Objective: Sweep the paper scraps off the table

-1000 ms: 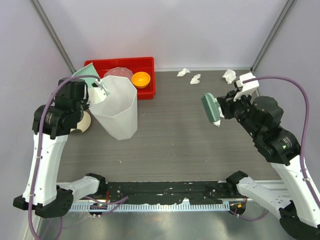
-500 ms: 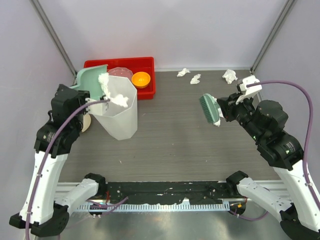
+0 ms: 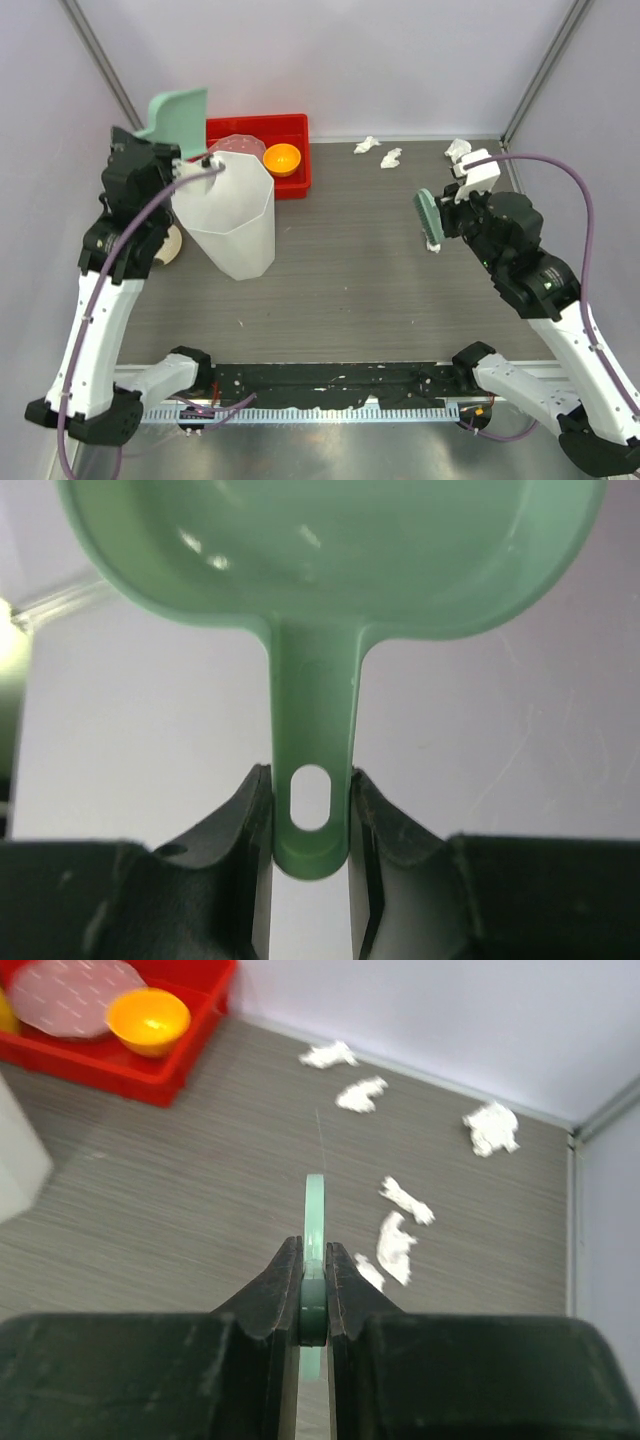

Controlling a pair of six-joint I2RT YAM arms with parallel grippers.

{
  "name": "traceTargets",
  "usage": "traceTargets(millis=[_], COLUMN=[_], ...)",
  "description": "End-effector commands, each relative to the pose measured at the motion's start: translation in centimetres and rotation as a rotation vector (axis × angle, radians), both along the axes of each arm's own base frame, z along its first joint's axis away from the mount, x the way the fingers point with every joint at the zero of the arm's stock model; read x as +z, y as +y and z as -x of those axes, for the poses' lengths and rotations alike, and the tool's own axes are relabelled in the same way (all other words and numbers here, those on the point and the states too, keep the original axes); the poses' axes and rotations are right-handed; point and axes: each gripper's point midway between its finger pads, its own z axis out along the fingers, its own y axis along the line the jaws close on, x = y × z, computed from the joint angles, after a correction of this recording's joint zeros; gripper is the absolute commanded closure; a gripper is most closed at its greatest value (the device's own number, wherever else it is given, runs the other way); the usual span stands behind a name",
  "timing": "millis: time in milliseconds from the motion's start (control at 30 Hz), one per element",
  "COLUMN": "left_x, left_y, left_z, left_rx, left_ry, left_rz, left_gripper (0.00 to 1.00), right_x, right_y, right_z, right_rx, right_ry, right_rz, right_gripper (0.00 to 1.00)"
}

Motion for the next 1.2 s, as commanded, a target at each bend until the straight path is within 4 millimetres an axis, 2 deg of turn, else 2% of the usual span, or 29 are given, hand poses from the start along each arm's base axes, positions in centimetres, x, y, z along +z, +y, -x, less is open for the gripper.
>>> traceTargets(millis=[0, 33, 67, 100, 133, 200, 233, 267, 367, 433, 467, 533, 567, 633, 667, 700, 833, 967, 1167], left_x=[7.9, 7.0, 7.0, 7.8, 6.0, 4.9, 3.7, 3.2, 1.0, -0.5, -1.6, -3.1, -4.6, -5.7, -7.5, -7.7, -11.2, -14.6, -19.3], left_y=[0.3, 0.0, -0.4, -1.0, -1.8, -3.4, -4.5, -5.7, -9.9, -12.3, -14.7, -16.9, -18.3, -19.3, -20.3, -20.6, -21.8, -23.4, -25.9], left_z=[0.1, 0.1, 0.0, 0.3, -0.4, -0.6, -0.8, -0.9, -1.2, -0.7, -0.5, 0.0, 0.4, 0.4, 0.6, 0.8, 2.0, 4.2, 6.9], left_rx=[0.047, 0.049, 0.037, 0.01, 0.025, 0.011, -0.007, -0.033, -0.099, -0.105, -0.153, -0.159, -0.17, -0.172, -0.164, -0.174, -0.159, -0.159, -0.156], left_ry=[-0.347, -0.3, -0.294, -0.332, -0.253, -0.219, -0.162, -0.138, -0.03, 0.062, 0.159, 0.256, 0.336, 0.38, 0.446, 0.454, 0.569, 0.711, 0.883], left_rz=[0.49, 0.549, 0.611, 0.751, 0.78, 0.905, 0.937, 0.982, 1.174, 1.296, 1.343, 1.429, 1.451, 1.474, 1.483, 1.492, 1.424, 1.341, 1.212], left_gripper=[1.0, 1.0, 1.0, 1.0, 1.0, 1.0, 1.0, 1.0, 1.0, 1.0, 1.0, 1.0, 1.0, 1.0, 1.0, 1.0, 1.0, 1.0, 1.0], right_x=[-2.2, -2.5, -3.4, -3.8, -4.1, -6.0, -6.9, -8.4, -11.1, -11.4, -12.0, -12.0, -12.5, -12.9, -13.4, -14.6, -17.3, -18.6, -17.8], right_y=[-3.0, -3.2, -3.4, -3.7, -4.0, -4.3, -4.0, -3.9, -3.4, -3.5, -3.6, -3.7, -3.4, -4.6, -4.7, -4.8, -3.4, -2.2, 1.4], right_z=[-2.6, -3.0, -3.3, -3.6, -4.1, -4.7, -5.3, -5.5, -6.2, -6.6, -6.7, -7.5, -8.0, -9.4, -9.8, -10.5, -11.1, -10.0, -6.8], right_rx=[-0.174, -0.187, -0.196, -0.194, -0.211, -0.203, -0.161, -0.126, -0.061, -0.05, -0.038, -0.033, -0.009, -0.033, -0.027, -0.008, 0.068, 0.094, 0.167], right_ry=[-0.017, -0.017, -0.006, -0.007, -0.009, 0.015, 0.023, 0.049, 0.064, 0.053, 0.054, 0.014, 0.015, 0.018, 0.027, 0.051, 0.035, 0.116, 0.126], right_rz=[0.179, 0.206, 0.246, 0.305, 0.346, 0.428, 0.494, 0.537, 0.612, 0.628, 0.637, 0.649, 0.642, 0.62, 0.621, 0.627, 0.622, 0.493, 0.168], right_gripper=[0.99, 0.99, 0.99, 0.99, 0.99, 0.99, 0.99, 0.99, 0.99, 0.99, 0.99, 0.99, 0.99, 0.99, 0.99, 0.99, 0.99, 0.99, 0.99])
